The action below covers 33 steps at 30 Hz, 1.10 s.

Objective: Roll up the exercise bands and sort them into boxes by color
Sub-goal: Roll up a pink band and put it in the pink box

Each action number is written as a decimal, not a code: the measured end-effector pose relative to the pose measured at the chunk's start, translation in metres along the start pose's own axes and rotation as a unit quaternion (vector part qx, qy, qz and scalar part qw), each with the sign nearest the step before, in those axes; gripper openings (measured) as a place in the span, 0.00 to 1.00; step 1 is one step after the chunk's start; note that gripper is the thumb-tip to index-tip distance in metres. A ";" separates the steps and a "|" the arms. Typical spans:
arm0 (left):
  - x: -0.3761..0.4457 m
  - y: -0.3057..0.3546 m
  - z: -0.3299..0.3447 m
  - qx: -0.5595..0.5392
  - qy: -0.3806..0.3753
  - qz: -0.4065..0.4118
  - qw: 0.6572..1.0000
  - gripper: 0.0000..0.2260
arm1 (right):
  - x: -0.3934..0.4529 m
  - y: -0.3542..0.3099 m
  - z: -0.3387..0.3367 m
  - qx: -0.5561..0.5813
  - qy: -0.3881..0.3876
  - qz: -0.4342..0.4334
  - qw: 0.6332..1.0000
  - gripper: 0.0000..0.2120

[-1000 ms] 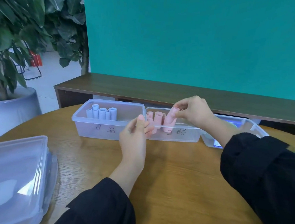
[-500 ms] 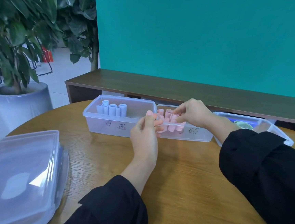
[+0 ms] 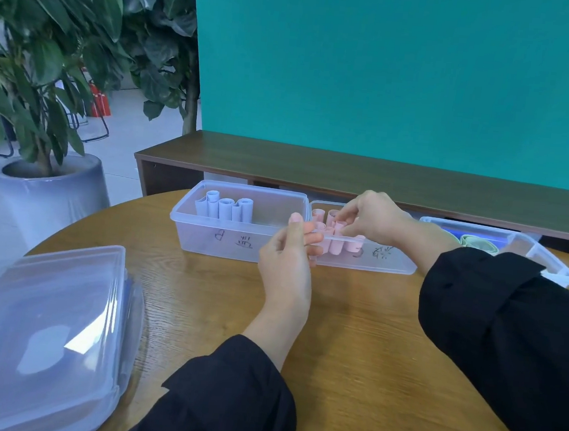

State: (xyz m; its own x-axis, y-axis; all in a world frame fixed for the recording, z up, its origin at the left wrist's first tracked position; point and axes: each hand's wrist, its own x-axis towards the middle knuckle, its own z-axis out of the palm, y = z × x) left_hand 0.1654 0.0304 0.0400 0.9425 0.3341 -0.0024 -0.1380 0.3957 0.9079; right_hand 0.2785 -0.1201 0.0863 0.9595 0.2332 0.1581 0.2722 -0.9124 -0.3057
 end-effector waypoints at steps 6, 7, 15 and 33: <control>0.000 0.000 0.000 0.004 -0.006 -0.001 1.000 0.15 | 0.000 -0.001 -0.003 -0.026 -0.013 -0.010 1.000 0.14; 0.000 -0.001 0.000 0.004 -0.005 -0.002 1.000 0.15 | 0.000 -0.001 -0.004 -0.024 -0.015 -0.010 1.000 0.14; 0.004 -0.005 0.001 0.007 -0.008 -0.003 1.000 0.16 | -0.006 0.003 -0.015 0.024 -0.017 -0.002 1.000 0.12; -0.020 -0.024 -0.003 0.162 -0.145 -0.037 0.975 0.13 | -0.116 0.014 -0.046 0.100 0.051 0.021 0.994 0.02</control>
State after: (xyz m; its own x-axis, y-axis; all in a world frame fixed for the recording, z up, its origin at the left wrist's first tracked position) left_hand 0.1485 0.0169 0.0167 0.9992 0.0406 0.0021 -0.0063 0.1033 0.9946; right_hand 0.1673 -0.1760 0.1071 0.9606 0.1529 0.2321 0.2516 -0.8333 -0.4923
